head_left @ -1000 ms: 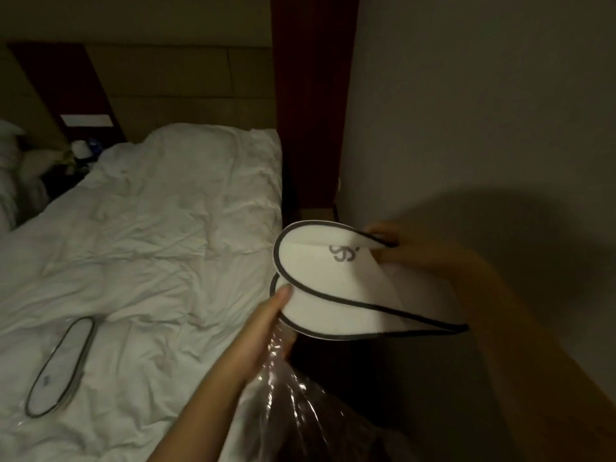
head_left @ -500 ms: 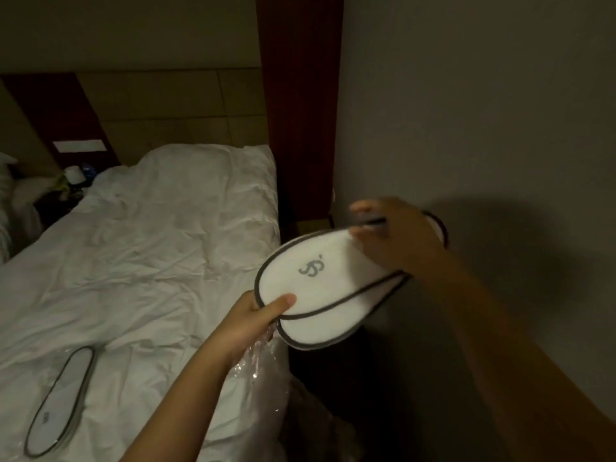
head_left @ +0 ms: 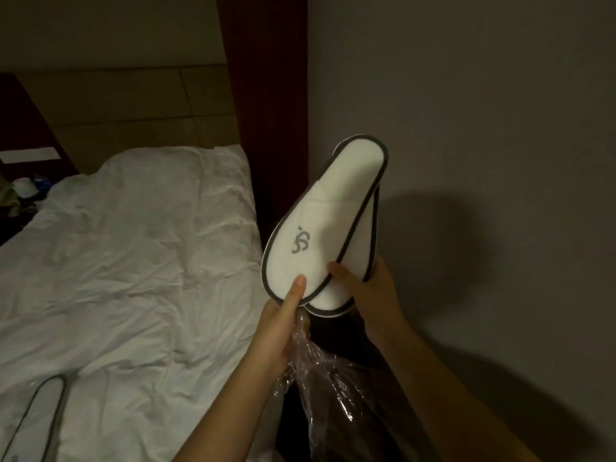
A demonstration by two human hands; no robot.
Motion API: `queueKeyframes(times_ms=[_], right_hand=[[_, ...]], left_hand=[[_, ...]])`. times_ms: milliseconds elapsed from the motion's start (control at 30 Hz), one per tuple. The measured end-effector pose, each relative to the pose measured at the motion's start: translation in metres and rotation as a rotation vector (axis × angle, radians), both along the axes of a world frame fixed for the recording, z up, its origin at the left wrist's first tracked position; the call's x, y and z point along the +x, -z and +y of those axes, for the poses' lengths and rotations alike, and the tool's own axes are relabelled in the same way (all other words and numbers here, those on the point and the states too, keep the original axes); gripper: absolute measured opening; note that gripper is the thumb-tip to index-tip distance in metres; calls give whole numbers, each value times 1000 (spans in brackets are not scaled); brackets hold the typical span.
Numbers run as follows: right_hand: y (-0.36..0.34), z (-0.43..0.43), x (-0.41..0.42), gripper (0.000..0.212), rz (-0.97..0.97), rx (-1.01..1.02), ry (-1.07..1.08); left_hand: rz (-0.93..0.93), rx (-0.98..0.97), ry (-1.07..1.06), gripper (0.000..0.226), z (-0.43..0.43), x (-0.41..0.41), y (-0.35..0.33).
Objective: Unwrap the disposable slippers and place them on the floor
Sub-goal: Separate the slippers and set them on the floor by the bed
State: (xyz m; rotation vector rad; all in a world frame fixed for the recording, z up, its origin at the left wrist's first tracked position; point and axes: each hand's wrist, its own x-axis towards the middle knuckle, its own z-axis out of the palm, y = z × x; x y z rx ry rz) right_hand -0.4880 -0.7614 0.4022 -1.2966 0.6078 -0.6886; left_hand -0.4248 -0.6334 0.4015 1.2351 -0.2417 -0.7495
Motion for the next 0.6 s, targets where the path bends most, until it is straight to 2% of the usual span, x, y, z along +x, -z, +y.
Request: queueKeyframes(times_ms=[67, 167, 233, 333, 400, 600], right_hand=[[1, -8, -4, 61, 5, -10, 29], [5, -22, -8, 58, 54, -27, 65], [9, -32, -12, 63, 112, -69, 73], [15, -44, -17, 57, 157, -102, -16], [24, -50, -19, 54, 166, -133, -76], [72, -80, -19, 43, 184, -75, -99]], left_hand=[[-33, -6, -22, 37, 2, 6, 4], [-160, 44, -64, 9, 9, 21, 9], [-284, 131, -1, 10, 13, 30, 11], [-391, 203, 136, 9, 13, 34, 17], [-391, 220, 154, 8, 10, 34, 25], [-251, 244, 1, 7, 5, 29, 72]])
